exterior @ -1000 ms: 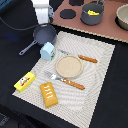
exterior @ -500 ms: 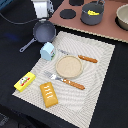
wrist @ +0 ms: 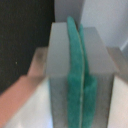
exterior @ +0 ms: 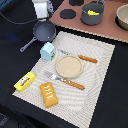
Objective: Interact with the objects in diverse but meaningful ways.
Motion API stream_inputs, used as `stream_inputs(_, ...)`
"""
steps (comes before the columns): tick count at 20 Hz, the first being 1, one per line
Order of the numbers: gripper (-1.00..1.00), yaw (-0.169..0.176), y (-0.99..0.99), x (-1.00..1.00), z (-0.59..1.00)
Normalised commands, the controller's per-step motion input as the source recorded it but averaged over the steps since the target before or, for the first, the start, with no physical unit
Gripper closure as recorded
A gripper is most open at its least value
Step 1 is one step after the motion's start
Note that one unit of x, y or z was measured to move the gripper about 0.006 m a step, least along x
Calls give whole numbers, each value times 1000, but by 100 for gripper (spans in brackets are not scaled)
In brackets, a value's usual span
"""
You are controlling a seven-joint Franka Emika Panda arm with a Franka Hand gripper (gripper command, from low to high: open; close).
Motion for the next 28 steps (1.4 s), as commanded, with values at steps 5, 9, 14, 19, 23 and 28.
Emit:
stream_inputs(5,100,17,-138,0,-154)
stream_inputs(9,100,9,-140,1,-105)
stream_inputs(14,100,4,-116,2,-183)
stream_inputs(19,100,5,-113,15,-365)
stream_inputs(23,100,2,-119,0,-355)
stream_inputs(28,100,3,-112,0,-312)
